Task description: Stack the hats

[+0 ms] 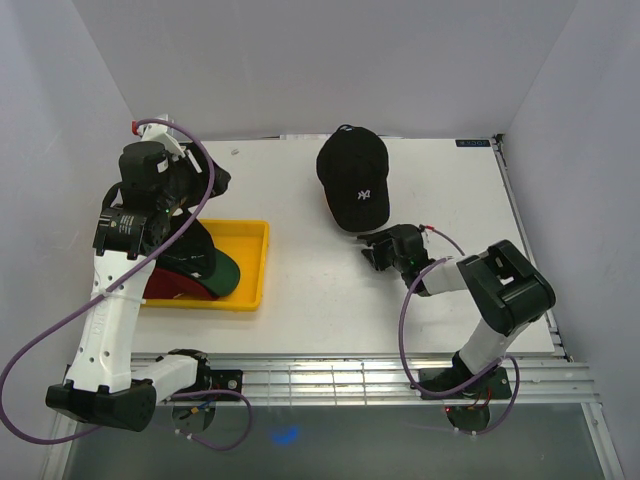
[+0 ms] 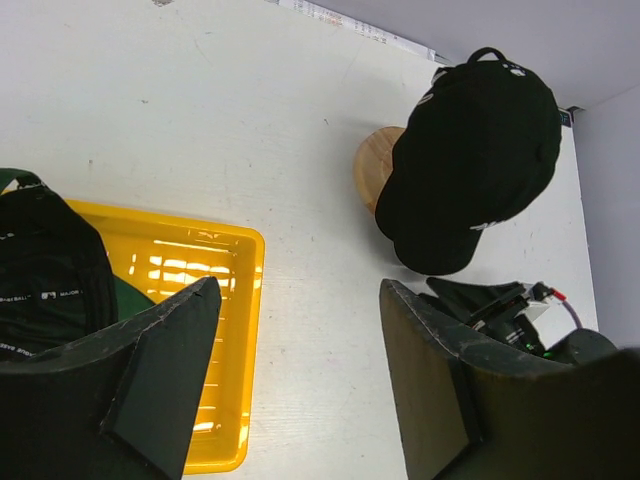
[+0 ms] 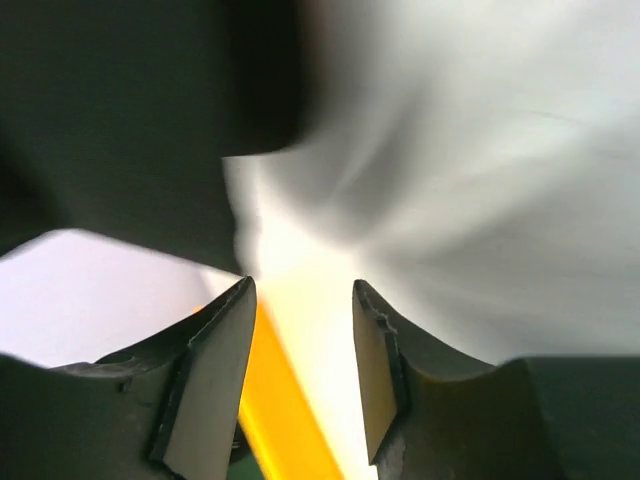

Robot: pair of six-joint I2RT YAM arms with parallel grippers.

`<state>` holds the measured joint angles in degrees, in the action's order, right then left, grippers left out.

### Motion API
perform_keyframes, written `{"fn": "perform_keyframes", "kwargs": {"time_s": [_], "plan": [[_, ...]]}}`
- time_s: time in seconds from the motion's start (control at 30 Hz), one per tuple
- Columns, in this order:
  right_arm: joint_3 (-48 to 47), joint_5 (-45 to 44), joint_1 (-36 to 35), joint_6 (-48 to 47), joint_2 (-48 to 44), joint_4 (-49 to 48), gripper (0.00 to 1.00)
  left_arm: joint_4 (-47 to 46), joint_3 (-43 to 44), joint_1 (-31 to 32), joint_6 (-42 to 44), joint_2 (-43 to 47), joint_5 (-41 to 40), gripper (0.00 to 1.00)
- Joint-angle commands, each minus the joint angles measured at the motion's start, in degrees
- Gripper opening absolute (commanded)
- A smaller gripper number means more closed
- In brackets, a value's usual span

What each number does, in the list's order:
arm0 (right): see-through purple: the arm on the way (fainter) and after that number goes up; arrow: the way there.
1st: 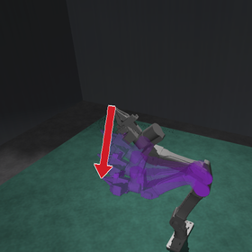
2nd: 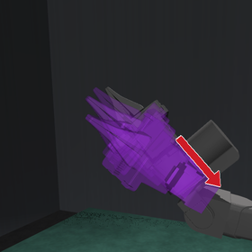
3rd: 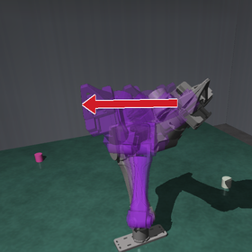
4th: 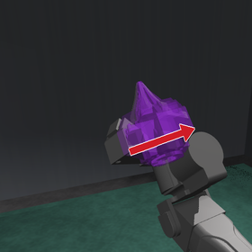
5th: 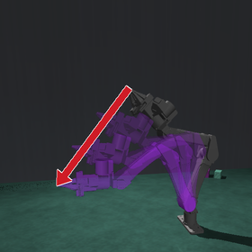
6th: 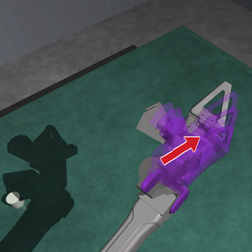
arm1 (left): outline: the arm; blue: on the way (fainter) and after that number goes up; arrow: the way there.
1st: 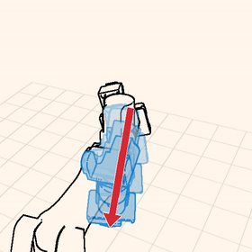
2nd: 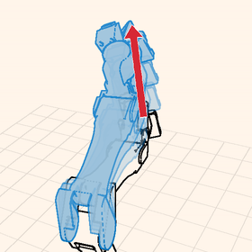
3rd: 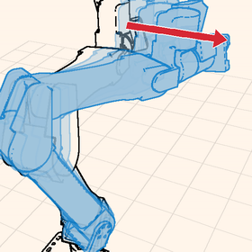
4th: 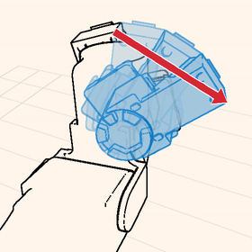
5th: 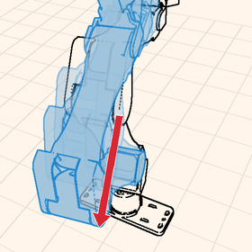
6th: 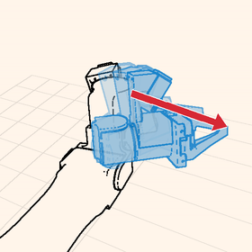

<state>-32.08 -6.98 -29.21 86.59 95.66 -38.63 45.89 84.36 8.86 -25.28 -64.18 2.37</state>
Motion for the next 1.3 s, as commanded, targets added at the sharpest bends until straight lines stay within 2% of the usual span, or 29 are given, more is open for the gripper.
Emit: {"fn": "perform_keyframes", "kwargs": {"time_s": [0.0, 0.3, 0.5, 0.67, 0.77, 0.93, 1.03, 1.27], "plan": [[1.84, 0.57, 0.73, -0.81, 1.2, 9.45, 0.53, -0.01, 0.37, 0.19, 0.76, 1.17, -0.35, 0.75], [1.49, 2.85, 1.7, -2.39, 0.32, 9.63, 0.6, -0.01, 0.19, 0.19, 0.75, 1.34, -0.44, 0.75], [2.54, 2.94, 1.7, -7.03, -6.0, 14.18, 0.54, -0.01, 0.28, 0.19, 0.58, 1.25, 0.0, 0.76], [6.32, 2.07, 1.7, -11.17, -16.54, 16.56, 0.49, 0.08, -0.07, 0.28, 0.32, 1.34, 0.44, 0.76], [2.65, 0.92, 2.14, -16.87, -19.45, 19.19, 0.5, 0.08, -0.42, 0.28, 0.23, 1.17, 1.05, 0.75], [-12.18, 0.74, 2.23, -24.44, -13.33, 23.95, 0.51, -0.1, -1.04, 0.19, -0.03, 0.9, 1.14, 0.76], [-16.6, 2.14, 2.84, -25.77, -8.32, 23.87, 0.51, 0.25, -0.69, 0.19, 0.14, 0.81, 0.36, 0.76], [-20.3, 6.19, 6.62, -25.5, 0.05, 22.28, 0.51, 0.96, -0.77, 0.28, 0.58, 0.11, -0.61, 0.76]]}}
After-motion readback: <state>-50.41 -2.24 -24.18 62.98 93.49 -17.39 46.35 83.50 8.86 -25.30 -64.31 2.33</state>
